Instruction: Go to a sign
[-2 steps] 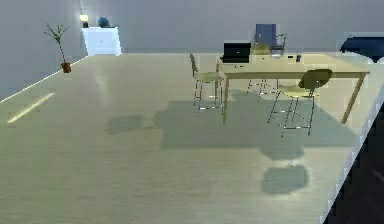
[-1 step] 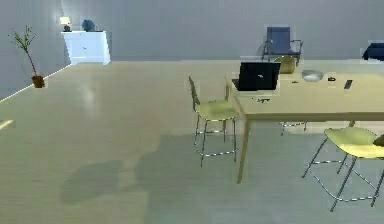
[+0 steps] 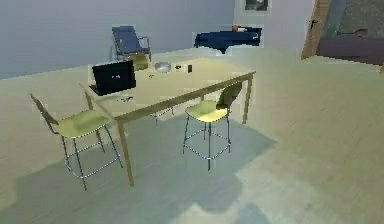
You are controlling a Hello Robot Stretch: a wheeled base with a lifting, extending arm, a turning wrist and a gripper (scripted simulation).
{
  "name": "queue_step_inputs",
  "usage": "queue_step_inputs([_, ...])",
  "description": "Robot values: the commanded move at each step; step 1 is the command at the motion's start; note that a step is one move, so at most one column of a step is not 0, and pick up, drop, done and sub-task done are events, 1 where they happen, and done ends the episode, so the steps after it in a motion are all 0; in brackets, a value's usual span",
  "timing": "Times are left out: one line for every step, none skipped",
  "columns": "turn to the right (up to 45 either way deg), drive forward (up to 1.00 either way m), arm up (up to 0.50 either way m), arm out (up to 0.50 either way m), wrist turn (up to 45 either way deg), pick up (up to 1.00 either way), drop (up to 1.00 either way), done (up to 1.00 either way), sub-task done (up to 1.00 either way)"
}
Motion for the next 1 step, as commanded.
queue_step_inputs([0.0,0.65,0.0,0.0,0.0,0.0,0.0,0.0,0.0])
